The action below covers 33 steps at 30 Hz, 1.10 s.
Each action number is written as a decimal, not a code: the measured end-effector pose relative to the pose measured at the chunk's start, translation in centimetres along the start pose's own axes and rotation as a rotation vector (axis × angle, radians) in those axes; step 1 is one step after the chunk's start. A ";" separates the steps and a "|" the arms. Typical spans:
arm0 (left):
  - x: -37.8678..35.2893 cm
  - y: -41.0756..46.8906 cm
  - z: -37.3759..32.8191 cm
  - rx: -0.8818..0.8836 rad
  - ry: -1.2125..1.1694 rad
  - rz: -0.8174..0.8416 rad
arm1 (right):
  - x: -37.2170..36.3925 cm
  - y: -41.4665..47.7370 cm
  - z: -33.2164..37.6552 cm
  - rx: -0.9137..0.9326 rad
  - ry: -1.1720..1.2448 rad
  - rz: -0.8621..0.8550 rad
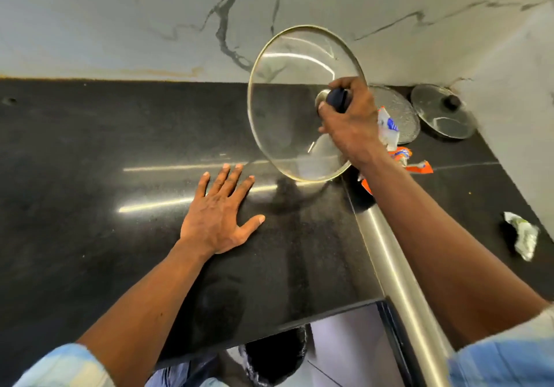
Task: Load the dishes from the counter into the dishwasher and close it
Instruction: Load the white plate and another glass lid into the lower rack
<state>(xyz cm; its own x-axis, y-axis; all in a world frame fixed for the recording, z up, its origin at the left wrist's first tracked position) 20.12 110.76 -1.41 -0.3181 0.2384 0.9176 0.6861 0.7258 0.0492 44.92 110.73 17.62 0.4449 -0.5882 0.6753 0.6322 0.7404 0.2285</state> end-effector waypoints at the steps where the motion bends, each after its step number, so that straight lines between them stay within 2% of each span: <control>1: 0.1 -0.1 0.1 0.003 -0.010 -0.011 | 1.2 -1.5 0.7 -0.012 0.024 -0.019; 6: 0.7 -0.2 -0.4 -0.069 -0.033 -0.039 | 7.2 -9.8 3.0 -0.094 -0.053 -0.101; 11: 2.1 -1.6 -2.7 -0.336 -0.148 -0.062 | 12.7 -20.3 5.8 -0.137 -0.142 -0.337; 20: 3.6 -13.6 -9.5 -0.663 -0.344 0.039 | 18.2 -43.2 7.7 -0.426 -0.365 -0.582; 25: 2.2 -26.7 -16.5 -0.955 -0.509 0.267 | 17.8 -62.8 6.8 -0.747 -0.398 -0.746; 28: 0.0 -33.9 -18.6 -1.044 -0.533 0.422 | 15.6 -72.4 5.3 -0.917 -0.249 -0.787; 33: -5.1 -46.5 -20.7 -1.097 -0.424 0.752 | 13.5 -88.8 3.2 -1.204 -0.057 -0.875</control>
<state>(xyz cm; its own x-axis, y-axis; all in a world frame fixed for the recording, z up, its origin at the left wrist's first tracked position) 3.32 62.45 -0.22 0.3150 0.6584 0.6836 0.8725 -0.4844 0.0644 -7.26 38.08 8.70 -0.3501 -0.6592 0.6655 0.8230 -0.5557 -0.1174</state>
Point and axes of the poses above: each hand's wrist, its own y-axis towards the middle knuckle, its own x-axis out of the back of the hand, z = x × y, the point moved 9 cm from there along y, towards the middle knuckle, and after that the axes turned 10 degrees about -y, right-handed, at the moved point
